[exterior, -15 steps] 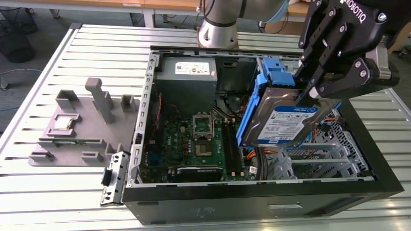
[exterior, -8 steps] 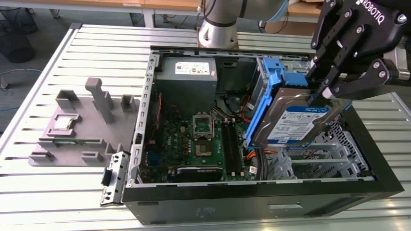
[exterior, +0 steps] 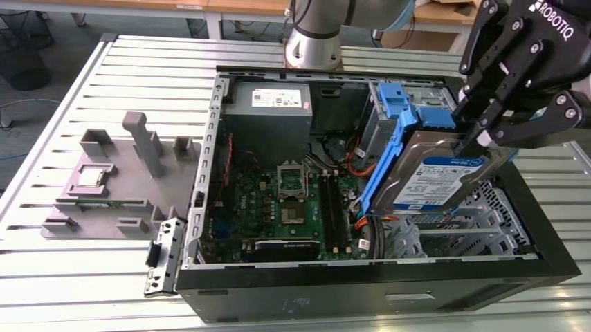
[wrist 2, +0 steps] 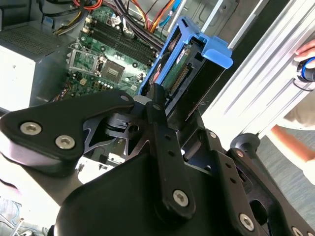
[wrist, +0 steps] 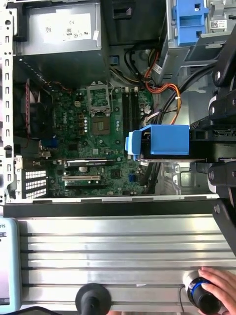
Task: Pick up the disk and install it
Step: 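Insert the disk into the insertion slot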
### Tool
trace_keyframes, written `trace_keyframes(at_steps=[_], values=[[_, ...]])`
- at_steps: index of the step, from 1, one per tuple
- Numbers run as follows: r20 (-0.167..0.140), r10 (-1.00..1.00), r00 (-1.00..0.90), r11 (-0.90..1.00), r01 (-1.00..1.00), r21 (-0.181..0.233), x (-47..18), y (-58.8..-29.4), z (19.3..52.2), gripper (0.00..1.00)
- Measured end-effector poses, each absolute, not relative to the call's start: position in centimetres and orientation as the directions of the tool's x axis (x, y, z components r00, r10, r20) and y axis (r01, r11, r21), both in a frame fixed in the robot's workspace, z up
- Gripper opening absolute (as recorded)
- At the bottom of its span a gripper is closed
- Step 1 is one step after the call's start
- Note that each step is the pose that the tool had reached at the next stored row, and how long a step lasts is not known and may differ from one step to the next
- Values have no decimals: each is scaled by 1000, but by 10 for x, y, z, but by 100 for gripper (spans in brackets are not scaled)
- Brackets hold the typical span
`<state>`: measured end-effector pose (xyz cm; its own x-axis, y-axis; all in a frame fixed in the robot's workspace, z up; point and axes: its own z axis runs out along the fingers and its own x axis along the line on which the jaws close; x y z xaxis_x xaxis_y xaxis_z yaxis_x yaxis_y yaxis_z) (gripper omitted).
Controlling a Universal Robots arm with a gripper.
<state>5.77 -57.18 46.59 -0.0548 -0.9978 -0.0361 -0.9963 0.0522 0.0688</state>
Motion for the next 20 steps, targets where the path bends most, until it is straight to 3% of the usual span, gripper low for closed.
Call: trace_keyframes(at_steps=[20], values=[[-36,-998,-55,52,-996,72,103,-575,465,35]])
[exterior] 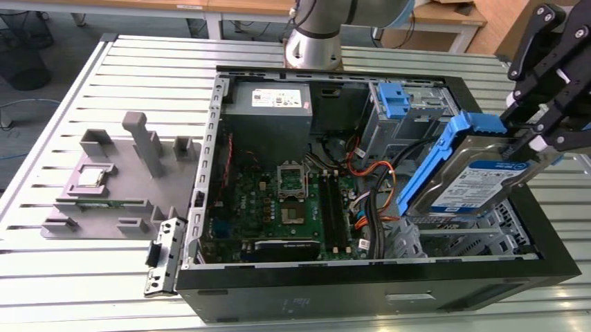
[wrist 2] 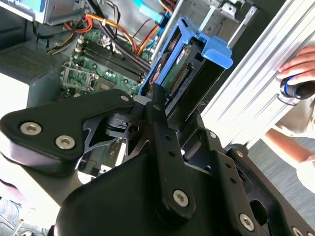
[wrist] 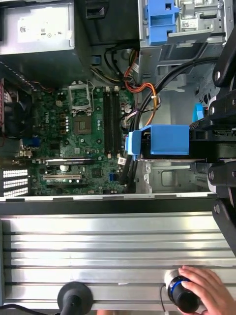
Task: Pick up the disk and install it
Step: 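Insert the disk into the insertion slot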
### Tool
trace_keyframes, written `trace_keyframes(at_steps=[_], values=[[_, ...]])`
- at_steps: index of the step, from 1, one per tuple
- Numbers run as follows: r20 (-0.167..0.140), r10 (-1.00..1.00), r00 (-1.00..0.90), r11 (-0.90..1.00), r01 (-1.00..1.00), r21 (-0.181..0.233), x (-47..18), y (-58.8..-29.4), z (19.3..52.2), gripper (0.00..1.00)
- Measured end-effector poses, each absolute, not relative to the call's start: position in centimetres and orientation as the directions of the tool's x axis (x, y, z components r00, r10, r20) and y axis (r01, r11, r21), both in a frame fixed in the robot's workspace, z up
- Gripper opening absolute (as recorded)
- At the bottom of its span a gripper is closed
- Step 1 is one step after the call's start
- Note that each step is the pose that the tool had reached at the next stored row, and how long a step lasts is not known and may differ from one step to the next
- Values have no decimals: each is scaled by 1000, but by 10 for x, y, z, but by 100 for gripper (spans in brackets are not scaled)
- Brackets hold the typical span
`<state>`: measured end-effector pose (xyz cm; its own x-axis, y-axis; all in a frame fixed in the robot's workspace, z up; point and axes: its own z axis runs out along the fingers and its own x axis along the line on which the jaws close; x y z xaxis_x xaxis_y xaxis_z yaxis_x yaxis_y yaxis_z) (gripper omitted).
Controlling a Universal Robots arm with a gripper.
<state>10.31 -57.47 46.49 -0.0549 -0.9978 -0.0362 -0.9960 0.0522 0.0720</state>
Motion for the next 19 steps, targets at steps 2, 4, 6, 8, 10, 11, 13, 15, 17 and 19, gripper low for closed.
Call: trace_keyframes(at_steps=[2,4,6,8,10,11,13,15,17,19], values=[[-36,-998,-55,52,-996,72,109,-575,465,35],[-36,-998,-55,52,-996,73,113,-575,465,35],[-36,-998,-55,52,-996,73,117,-575,464,35],[-36,-998,-55,52,-996,73,121,-575,464,35],[-36,-998,-55,52,-996,73,124,-575,464,35],[-36,-998,-55,52,-996,73,125,-575,464,35],[-36,-998,-55,52,-996,73,125,-575,463,35],[-36,-998,-55,52,-996,73,125,-576,462,35],[-36,-998,-55,52,-996,73,126,-576,462,35],[-36,-998,-55,52,-996,73,126,-576,461,35]])
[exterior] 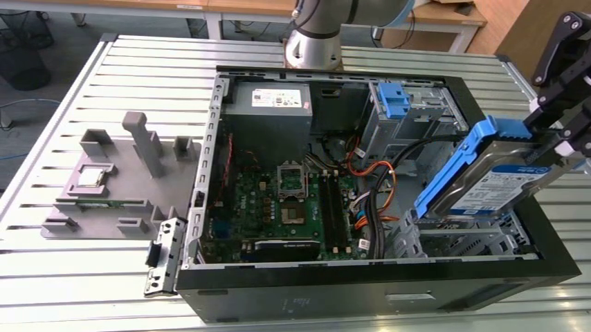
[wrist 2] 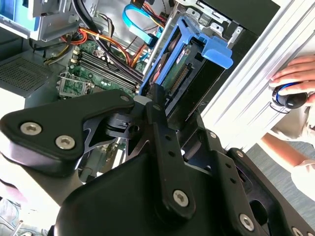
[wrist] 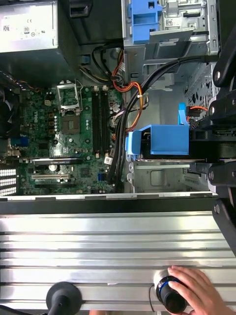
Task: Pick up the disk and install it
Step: 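Insert the disk into the insertion slot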
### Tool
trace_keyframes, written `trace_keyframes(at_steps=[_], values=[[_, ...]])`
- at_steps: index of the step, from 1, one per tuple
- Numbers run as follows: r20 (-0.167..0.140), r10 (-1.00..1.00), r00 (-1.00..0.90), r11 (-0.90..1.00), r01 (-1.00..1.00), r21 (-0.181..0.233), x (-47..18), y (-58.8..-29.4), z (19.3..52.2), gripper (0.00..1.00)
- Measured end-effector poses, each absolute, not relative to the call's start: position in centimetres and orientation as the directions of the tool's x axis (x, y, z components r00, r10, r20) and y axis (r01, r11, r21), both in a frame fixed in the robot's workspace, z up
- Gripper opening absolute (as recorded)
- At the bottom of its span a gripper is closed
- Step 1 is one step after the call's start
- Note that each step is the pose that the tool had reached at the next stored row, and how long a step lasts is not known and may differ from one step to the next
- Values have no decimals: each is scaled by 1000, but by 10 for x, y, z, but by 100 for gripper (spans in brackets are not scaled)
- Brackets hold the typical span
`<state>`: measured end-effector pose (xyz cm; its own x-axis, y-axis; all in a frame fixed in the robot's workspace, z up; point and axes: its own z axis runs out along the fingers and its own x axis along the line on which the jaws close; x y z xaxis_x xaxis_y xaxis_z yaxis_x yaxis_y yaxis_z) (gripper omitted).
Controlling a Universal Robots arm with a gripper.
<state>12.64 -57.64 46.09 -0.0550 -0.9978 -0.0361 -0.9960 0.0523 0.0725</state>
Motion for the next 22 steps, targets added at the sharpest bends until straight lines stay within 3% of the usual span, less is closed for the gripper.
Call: trace_keyframes(at_steps=[22], values=[[-36,-999,-33,30,-997,72,127,-577,456,35]])
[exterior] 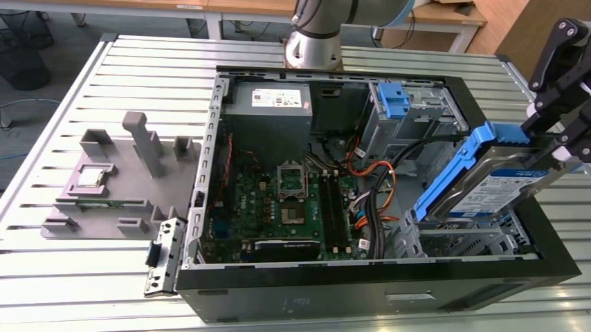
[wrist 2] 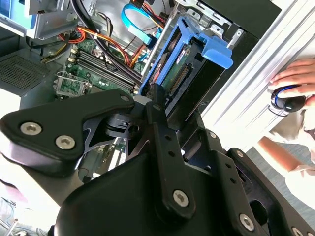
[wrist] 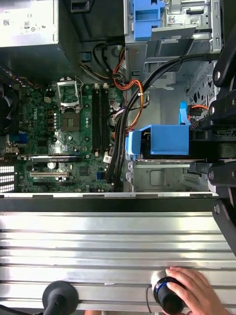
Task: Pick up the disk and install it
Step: 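Insert the disk into the insertion slot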
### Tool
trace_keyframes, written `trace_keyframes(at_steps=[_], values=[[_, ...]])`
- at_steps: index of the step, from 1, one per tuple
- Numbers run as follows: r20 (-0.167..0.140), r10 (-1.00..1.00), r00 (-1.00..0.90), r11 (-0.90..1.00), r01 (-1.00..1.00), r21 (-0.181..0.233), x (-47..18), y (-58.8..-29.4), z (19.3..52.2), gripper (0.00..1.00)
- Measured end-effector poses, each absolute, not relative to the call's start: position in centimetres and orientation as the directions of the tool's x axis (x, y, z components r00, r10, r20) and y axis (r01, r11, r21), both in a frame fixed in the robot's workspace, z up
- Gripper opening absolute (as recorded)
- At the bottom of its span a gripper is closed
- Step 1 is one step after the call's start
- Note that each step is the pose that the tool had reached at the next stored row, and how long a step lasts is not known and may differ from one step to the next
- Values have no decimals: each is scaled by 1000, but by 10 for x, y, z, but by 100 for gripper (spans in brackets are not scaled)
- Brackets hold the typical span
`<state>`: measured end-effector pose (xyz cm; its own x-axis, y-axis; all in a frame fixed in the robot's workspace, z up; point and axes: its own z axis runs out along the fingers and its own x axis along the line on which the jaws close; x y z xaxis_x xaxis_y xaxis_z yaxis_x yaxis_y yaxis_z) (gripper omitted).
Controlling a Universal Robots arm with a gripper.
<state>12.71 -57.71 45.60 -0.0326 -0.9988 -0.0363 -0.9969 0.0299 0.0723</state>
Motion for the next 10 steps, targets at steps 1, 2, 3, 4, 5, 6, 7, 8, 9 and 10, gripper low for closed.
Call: trace_keyframes(at_steps=[1,2,3,4,5,6,7,8,9,10], values=[[-36,-999,-28,26,-997,72,127,-577,456,35],[-36,-999,-25,22,-997,72,127,-577,455,35],[-36,-999,-22,19,-997,72,127,-577,455,35],[-36,-999,-20,17,-997,72,127,-577,455,35],[-36,-999,-19,16,-997,72,127,-577,454,35],[-36,-999,-19,16,-997,72,128,-577,454,35],[-36,-999,-19,16,-997,72,128,-577,454,35],[-36,-999,-19,16,-997,72,129,-577,454,35],[-36,-999,-19,16,-997,72,129,-577,454,35],[-36,-999,-19,16,-997,72,129,-577,454,35]])
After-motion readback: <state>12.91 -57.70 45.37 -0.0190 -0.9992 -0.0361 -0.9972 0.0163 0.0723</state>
